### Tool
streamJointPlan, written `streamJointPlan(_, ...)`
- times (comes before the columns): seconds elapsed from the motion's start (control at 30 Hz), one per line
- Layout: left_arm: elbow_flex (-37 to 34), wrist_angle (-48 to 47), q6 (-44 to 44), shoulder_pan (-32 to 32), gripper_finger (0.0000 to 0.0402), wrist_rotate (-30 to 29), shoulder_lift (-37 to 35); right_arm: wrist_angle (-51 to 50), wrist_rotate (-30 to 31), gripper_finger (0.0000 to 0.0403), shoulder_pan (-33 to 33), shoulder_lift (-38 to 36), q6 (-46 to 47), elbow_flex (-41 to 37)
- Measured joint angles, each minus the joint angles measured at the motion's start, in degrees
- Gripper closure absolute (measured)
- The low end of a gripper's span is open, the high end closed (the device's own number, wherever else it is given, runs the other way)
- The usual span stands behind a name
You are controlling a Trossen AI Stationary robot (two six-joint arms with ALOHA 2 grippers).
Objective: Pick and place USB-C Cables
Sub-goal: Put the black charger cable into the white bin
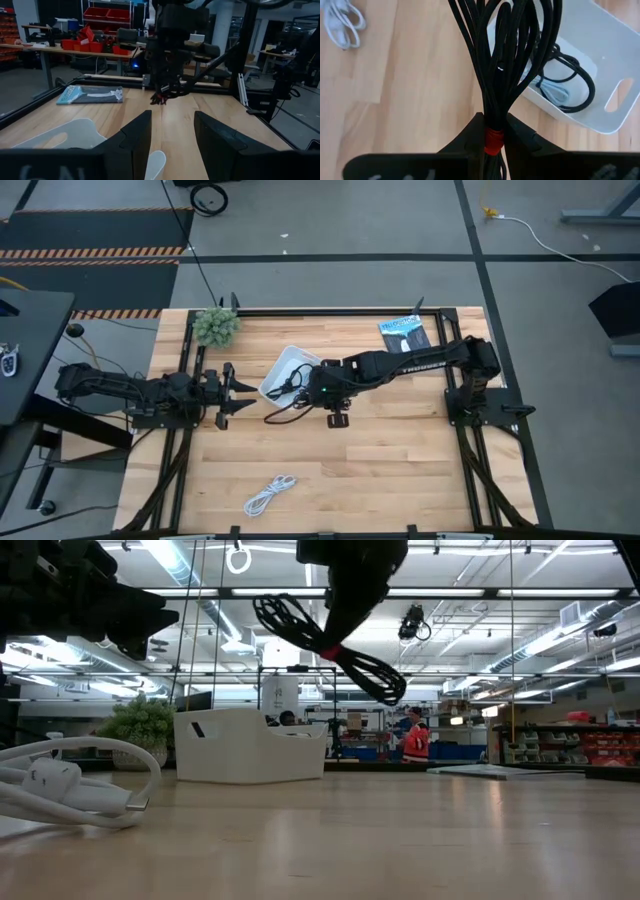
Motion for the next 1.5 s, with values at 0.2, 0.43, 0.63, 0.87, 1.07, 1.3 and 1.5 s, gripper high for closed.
streamJointPlan(0.2,0.0,-0.1,0.0,0.0,0.0246,0.0,0.0,7.0,0.0,0.035,-2.0,1.8,-8.2,-0.1)
streamJointPlan(0.43,0.0,0.0,0.0,0.0,0.0246,0.0,0.0,23.3,0.3,0.0349,-4.6,4.7,-26.2,0.0)
streamJointPlan(0.63,0.0,0.0,0.0,0.0,0.0246,0.0,0.0,29.3,1.0,0.0349,-6.1,8.1,-38.5,0.0)
streamJointPlan(0.87,0.0,-0.1,0.0,0.0,0.0246,0.0,0.0,28.1,6.0,0.0349,-7.1,11.6,-43.6,0.0)
streamJointPlan(1.07,0.0,-0.1,0.0,0.0,0.0246,0.0,0.0,26.9,9.6,0.0347,-8.4,16.1,-51.5,0.0)
streamJointPlan(1.3,0.0,-0.1,0.0,0.0,0.0246,0.0,0.0,26.6,11.3,0.0298,-10.0,18.1,-53.5,0.0)
streamJointPlan(1.5,0.0,-0.1,0.0,0.0,0.0246,0.0,0.0,26.8,10.6,0.0249,-9.8,18.1,-54.8,0.0)
